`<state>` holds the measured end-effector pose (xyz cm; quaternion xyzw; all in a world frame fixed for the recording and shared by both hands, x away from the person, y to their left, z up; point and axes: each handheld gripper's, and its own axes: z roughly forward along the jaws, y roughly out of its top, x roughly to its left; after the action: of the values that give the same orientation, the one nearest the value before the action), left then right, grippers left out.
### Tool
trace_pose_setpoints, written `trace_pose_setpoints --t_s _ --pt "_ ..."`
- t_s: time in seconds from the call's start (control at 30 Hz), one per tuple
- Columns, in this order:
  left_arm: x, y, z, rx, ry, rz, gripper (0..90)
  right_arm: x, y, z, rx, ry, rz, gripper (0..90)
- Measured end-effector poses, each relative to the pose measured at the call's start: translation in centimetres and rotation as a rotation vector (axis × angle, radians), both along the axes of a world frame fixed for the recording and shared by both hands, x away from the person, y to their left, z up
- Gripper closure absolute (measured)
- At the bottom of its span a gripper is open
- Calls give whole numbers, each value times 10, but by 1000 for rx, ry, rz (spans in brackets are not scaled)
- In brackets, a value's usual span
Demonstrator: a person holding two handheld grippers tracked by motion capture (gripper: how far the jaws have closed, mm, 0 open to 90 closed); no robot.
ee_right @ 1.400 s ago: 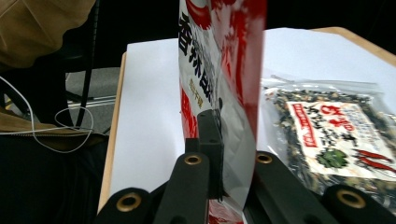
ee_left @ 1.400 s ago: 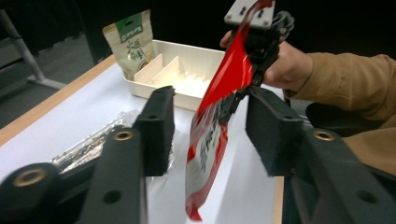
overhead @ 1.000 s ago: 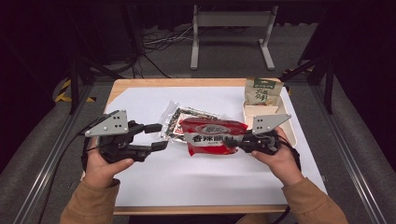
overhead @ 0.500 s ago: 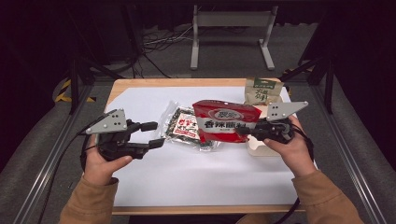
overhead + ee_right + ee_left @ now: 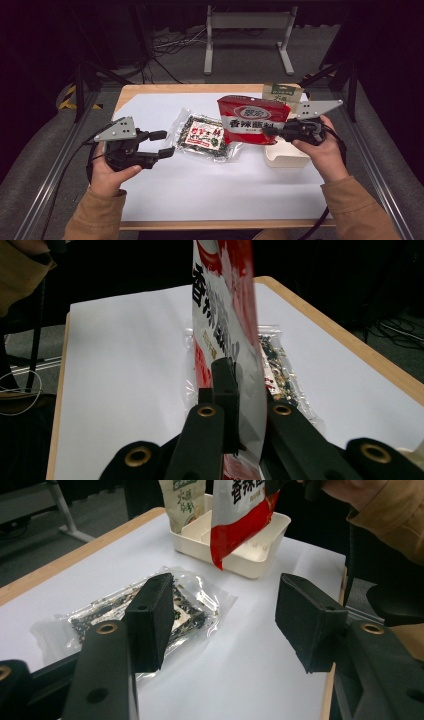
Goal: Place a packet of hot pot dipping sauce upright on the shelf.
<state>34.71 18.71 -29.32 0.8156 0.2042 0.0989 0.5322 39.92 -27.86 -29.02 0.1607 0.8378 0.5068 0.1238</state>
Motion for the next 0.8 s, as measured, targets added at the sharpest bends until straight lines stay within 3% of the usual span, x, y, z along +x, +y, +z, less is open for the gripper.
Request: trace_pose_setpoints --t_s 0.57,0.8 --pt "9 8 -11 5 31 37 409 23 -27 10 4 1 -56 891" --pt "15 16 -18 2 47 65 408 35 -38 7 12 7 -83 891"
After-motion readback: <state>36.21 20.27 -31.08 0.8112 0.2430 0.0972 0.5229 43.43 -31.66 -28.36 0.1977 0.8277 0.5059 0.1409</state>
